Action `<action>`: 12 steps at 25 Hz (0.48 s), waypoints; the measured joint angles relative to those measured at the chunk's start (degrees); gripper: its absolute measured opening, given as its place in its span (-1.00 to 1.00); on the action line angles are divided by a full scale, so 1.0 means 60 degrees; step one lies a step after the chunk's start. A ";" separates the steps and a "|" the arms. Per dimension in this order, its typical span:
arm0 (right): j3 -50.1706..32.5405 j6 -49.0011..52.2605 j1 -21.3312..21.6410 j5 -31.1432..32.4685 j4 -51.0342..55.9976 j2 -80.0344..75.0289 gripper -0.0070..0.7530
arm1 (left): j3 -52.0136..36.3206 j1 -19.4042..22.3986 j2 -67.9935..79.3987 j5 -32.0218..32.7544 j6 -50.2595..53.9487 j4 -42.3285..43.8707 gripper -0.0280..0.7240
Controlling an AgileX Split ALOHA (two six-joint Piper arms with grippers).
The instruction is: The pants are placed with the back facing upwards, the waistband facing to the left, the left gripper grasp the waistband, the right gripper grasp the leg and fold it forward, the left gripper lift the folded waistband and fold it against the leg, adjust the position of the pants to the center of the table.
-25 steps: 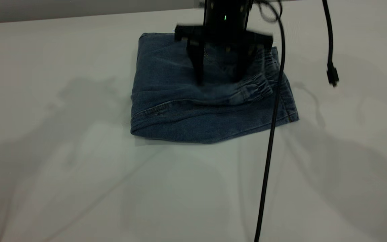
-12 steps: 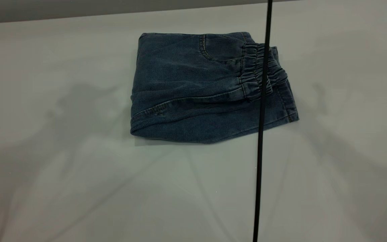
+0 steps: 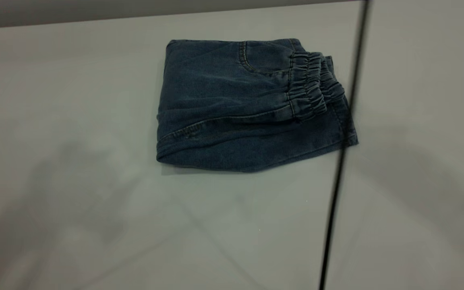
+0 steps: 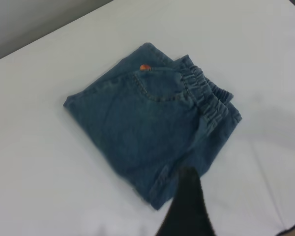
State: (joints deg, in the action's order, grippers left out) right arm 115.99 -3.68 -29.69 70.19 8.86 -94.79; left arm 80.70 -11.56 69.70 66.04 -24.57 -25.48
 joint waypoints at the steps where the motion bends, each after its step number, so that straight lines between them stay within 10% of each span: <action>1: -0.0494 0.0000 0.0000 0.0010 -0.0273 0.0590 0.15 | -0.0009 0.0000 -0.0273 0.0215 0.0187 0.0163 0.45; 12: -0.7060 0.0212 0.0000 -0.0832 -0.1477 0.6560 0.08 | -0.2375 0.0008 -0.2979 0.0325 0.2268 0.0756 0.45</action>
State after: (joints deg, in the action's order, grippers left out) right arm 73.64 -2.41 -29.69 65.20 0.00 -55.43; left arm 66.45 -11.51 51.82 67.98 -10.96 -20.95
